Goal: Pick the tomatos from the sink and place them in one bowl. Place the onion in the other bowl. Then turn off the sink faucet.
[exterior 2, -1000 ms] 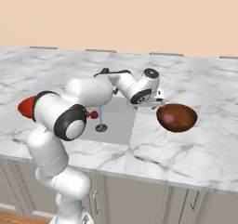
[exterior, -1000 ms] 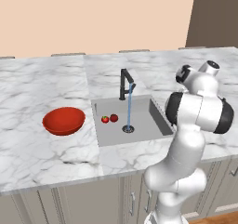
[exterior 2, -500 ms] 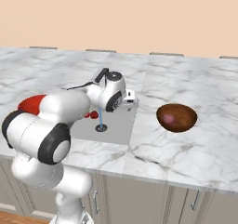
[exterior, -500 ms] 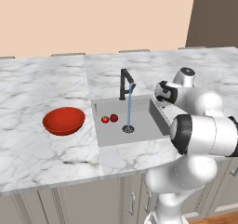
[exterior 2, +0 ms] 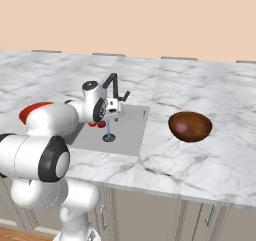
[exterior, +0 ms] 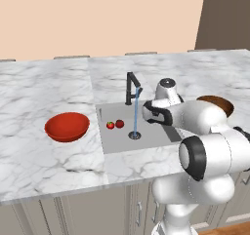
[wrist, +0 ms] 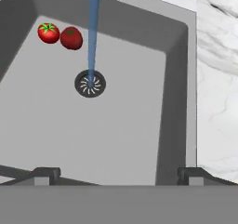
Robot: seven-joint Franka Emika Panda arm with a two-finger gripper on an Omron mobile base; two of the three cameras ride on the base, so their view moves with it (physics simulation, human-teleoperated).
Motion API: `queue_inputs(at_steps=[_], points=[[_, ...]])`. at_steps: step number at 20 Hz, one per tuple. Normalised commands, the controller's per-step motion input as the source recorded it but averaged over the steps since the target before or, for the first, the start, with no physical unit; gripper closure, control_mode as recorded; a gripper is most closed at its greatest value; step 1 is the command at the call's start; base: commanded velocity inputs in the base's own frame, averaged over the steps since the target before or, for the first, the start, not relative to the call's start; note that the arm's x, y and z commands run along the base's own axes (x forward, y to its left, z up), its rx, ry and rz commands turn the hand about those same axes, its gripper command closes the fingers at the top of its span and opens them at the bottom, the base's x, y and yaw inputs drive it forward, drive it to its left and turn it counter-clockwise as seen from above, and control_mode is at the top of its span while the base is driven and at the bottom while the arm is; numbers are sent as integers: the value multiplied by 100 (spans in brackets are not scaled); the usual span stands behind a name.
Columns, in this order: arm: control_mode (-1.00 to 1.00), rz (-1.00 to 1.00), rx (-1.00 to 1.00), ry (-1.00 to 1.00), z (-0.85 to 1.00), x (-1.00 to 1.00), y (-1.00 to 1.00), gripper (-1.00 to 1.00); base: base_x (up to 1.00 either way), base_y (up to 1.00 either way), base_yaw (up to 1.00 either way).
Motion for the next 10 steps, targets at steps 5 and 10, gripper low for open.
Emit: queue_inputs(at_steps=[5,10], points=[[-100,0,-6,6,-19,-1,21,-100,0,0,0],[-100,0,-5,10,-29,3,56,-100,0,0,0]])
